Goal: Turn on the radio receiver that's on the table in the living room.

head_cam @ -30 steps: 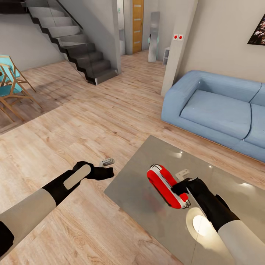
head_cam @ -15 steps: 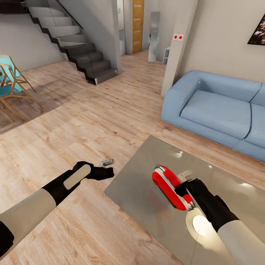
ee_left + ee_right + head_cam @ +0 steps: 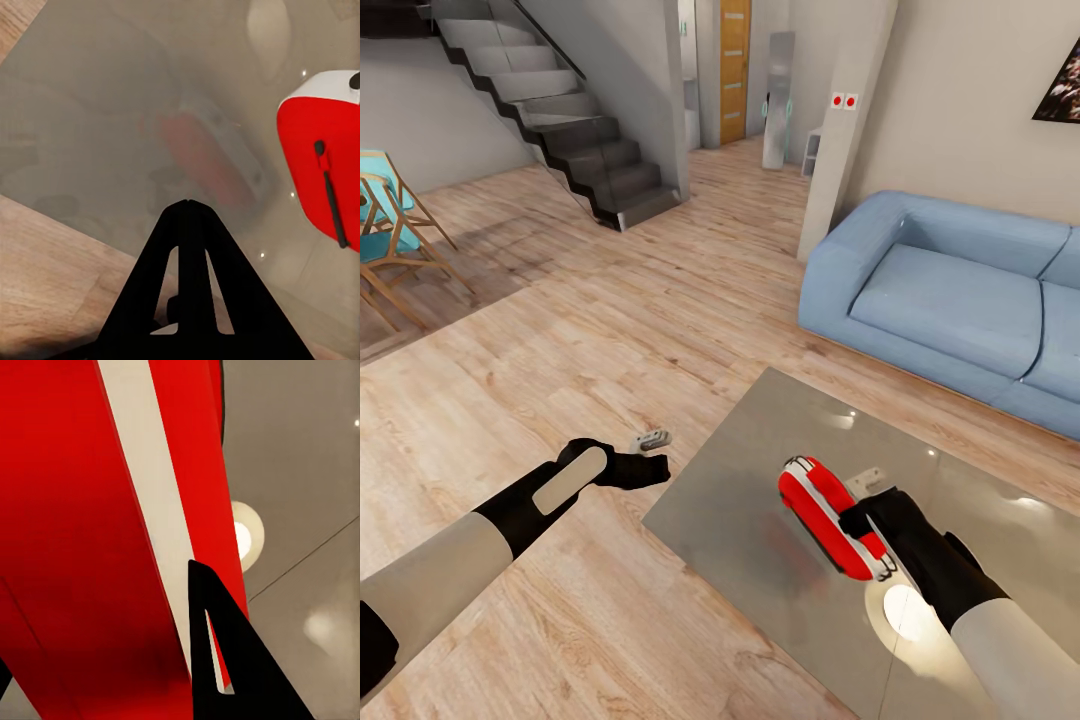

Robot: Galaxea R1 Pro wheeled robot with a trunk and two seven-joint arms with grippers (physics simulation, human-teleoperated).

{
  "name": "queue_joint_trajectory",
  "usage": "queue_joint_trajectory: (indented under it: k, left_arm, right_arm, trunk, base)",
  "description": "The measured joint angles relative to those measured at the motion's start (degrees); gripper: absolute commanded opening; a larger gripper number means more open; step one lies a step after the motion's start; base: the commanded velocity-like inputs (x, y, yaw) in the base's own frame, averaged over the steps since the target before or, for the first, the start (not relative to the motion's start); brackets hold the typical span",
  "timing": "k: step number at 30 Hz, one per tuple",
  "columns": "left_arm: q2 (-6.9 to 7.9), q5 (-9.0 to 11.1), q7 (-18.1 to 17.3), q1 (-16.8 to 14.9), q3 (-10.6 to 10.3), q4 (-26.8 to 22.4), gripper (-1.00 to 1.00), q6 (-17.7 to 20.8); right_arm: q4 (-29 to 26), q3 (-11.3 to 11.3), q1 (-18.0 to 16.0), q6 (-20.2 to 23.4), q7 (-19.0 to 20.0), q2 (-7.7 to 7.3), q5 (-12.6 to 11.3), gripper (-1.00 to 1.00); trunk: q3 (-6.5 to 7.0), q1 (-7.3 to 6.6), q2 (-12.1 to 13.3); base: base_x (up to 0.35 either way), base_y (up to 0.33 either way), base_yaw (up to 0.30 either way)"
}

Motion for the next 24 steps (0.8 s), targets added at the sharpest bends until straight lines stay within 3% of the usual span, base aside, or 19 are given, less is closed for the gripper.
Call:
queue_joint_trajectory:
  k: [9, 24]
  left_arm:
    - [0.00, 0.00, 0.00, 0.00, 0.00, 0.00, -1.00, 0.00]
    - [0.00, -0.06, 0.00, 0.00, 0.00, 0.00, -1.00, 0.00]
  right_arm:
    - [3.78, 0.08, 0.00, -0.79, -0.03, 0.00, 0.04, -1.00]
    - [3.82, 0.01, 0.00, -1.03, 0.47, -0.06, 0.03, -1.00]
  trunk:
    - [0.00, 0.00, 0.00]
    - [0.00, 0.00, 0.00]
  base:
    - [0.000, 0.000, 0.000]
    - [0.000, 0.000, 0.000]
